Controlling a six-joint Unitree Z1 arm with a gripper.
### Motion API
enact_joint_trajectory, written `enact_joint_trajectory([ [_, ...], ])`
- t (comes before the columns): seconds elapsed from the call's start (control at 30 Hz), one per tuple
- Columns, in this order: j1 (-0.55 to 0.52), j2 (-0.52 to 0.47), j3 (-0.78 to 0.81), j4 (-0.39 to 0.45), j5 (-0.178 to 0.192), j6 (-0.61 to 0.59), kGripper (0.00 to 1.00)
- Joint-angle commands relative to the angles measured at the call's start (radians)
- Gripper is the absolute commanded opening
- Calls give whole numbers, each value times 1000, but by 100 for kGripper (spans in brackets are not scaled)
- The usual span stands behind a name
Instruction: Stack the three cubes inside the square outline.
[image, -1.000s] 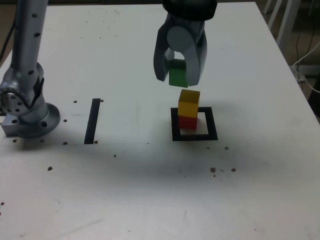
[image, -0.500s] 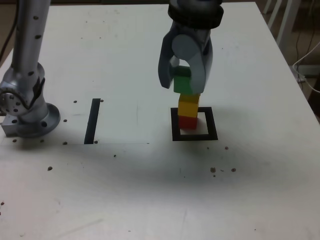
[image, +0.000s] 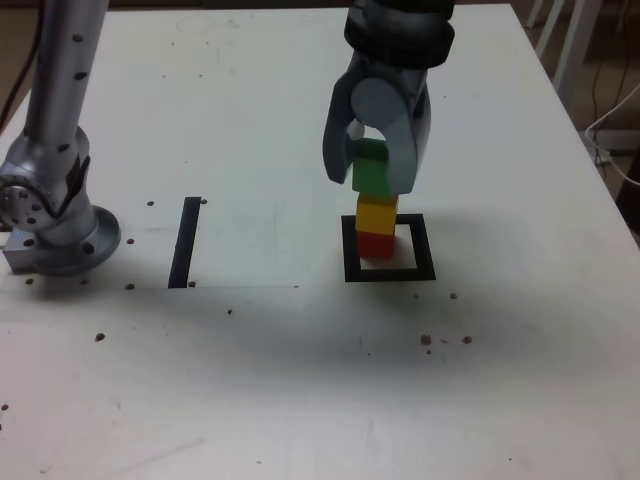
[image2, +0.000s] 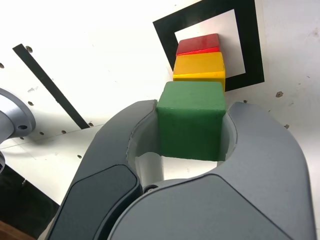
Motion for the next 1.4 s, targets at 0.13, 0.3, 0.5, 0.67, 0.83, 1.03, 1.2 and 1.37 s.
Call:
enact_joint_trajectory([
  [0.13,-2,10,3,-4,2,11,73],
  [0.3,-2,14,8,-9,1,17,82],
  [0.5,-2,16,18,-8,1,17,82],
  [0.67,-1,10,22,-7,7,17,82],
  [0.83,1,-23,34,-4,24,16,85],
  [1.03,3,-93,87,-3,43,8,94],
  [1.2,10,-163,174,-11,56,-10,99],
  [1.37,19,-238,284,-40,65,-32,99],
])
